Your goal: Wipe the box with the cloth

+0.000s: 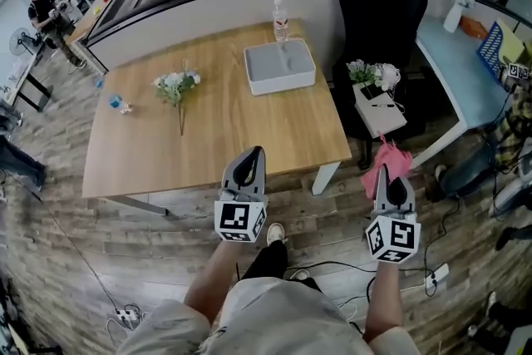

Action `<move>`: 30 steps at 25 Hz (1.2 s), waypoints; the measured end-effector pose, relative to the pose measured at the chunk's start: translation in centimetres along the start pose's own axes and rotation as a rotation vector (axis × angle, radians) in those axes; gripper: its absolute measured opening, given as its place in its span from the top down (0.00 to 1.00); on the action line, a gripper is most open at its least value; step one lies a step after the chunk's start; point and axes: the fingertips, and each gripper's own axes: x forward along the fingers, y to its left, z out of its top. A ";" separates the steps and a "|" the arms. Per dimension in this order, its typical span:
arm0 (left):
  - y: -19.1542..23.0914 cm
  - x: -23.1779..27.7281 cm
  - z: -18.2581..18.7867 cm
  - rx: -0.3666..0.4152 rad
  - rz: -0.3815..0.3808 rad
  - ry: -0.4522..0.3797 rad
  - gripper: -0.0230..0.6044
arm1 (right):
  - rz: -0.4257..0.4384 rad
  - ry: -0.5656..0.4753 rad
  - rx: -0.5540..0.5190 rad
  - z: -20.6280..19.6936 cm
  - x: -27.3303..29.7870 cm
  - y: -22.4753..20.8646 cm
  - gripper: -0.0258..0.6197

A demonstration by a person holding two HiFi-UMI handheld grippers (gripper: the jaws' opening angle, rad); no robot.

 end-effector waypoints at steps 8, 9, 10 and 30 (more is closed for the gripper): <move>4.0 4.0 -1.9 -0.029 0.019 0.035 0.94 | 0.039 0.050 -0.010 -0.8 6.5 2.3 0.87; 4.5 4.5 -2.1 -0.031 0.019 0.040 0.94 | 0.040 0.055 -0.009 -0.7 7.3 2.5 0.87; 5.0 4.9 -2.2 -0.034 0.021 0.045 0.94 | 0.042 0.061 -0.010 -0.7 8.1 2.7 0.87; 18.1 11.9 -4.0 -0.095 0.117 0.048 0.94 | 0.086 0.093 -0.061 0.6 22.4 9.1 0.87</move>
